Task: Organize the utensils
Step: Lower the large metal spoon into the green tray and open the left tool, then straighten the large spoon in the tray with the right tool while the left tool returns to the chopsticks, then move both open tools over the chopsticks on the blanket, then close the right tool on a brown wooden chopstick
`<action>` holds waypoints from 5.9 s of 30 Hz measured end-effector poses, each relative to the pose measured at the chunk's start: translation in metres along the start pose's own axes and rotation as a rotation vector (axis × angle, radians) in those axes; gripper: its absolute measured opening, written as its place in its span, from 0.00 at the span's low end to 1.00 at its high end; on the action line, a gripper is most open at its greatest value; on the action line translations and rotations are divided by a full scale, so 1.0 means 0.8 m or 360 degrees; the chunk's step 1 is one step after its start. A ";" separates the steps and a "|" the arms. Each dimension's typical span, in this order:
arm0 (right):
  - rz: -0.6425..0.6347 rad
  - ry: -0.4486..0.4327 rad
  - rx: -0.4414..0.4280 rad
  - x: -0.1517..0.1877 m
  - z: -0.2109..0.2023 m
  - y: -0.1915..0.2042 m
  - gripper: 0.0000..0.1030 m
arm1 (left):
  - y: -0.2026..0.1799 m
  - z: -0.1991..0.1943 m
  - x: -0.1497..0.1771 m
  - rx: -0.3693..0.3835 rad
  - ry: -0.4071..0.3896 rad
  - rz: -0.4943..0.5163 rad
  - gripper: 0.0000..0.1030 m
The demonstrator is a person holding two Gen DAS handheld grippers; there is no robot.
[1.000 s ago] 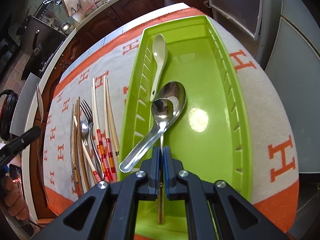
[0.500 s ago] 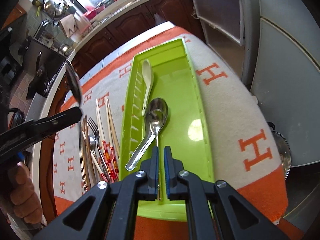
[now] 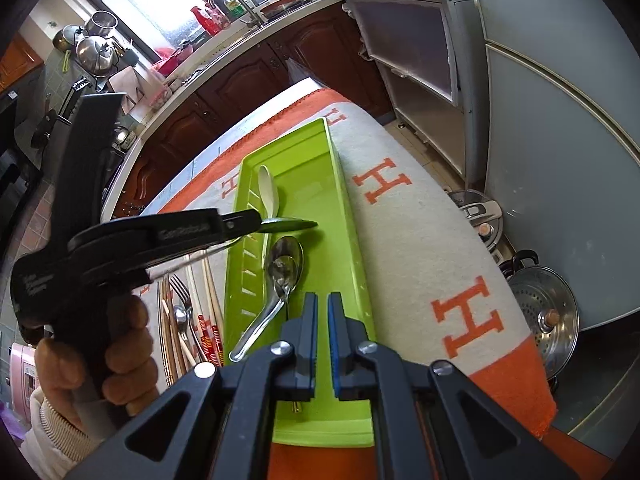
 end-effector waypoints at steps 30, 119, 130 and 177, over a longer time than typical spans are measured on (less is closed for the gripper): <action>-0.0218 0.0051 -0.0065 -0.038 0.068 0.070 0.15 | 0.153 -0.079 0.012 -0.0171 -0.0072 -0.0186 0.00; -0.0737 0.0507 -0.0323 0.118 0.081 0.246 0.11 | 0.300 -0.190 0.195 -0.0422 -0.0087 -0.0425 0.38; -0.0793 0.0549 -0.0319 0.139 0.097 0.249 0.11 | 0.293 -0.174 0.201 -0.0409 -0.0068 -0.0399 0.38; -0.0845 0.0351 -0.0372 0.139 0.100 0.252 0.06 | 0.298 -0.132 0.194 -0.0377 -0.0045 -0.0507 0.36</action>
Point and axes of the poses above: each gripper's, at about its wrist camera, not at the fingertips, and z roughly the way its jaws point, y to its left, x to its underside, the point moved 6 cm from there along z, roughly the way its jaws point, and after that the axes turned 10 degrees about -y, right-handed, at the moved point
